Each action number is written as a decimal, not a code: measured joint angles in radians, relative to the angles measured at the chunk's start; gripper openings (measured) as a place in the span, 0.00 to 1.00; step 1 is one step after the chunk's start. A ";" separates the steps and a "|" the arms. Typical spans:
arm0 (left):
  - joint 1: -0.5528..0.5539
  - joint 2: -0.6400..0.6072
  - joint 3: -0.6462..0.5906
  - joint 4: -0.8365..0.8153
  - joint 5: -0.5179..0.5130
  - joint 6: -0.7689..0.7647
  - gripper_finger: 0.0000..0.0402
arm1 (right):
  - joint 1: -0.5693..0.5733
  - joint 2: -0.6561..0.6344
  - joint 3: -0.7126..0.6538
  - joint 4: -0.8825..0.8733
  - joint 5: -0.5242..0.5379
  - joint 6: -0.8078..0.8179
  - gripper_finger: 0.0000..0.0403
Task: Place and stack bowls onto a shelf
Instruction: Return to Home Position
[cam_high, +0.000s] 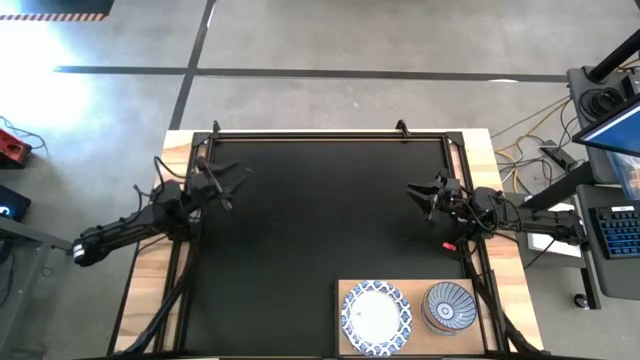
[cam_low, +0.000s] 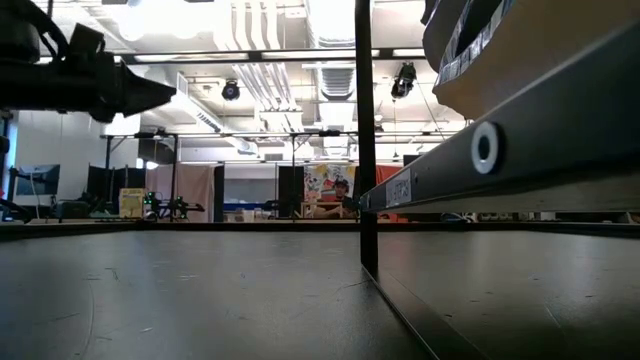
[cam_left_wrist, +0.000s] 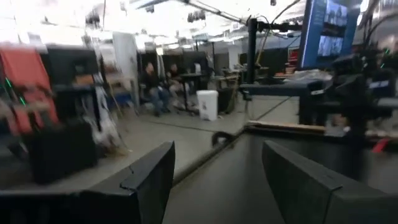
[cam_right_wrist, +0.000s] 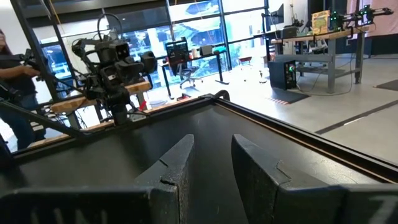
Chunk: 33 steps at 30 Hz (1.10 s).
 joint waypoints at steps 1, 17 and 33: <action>0.000 0.000 0.000 -0.008 0.000 -0.038 0.56 | 0.000 0.000 0.000 0.000 0.000 0.000 0.24; -0.007 0.009 0.005 -0.027 0.000 -0.099 0.56 | 0.000 0.000 0.000 0.000 0.000 0.000 0.24; -0.007 0.009 0.007 -0.026 0.000 -0.098 0.56 | 0.000 0.000 0.000 0.000 0.000 0.000 0.24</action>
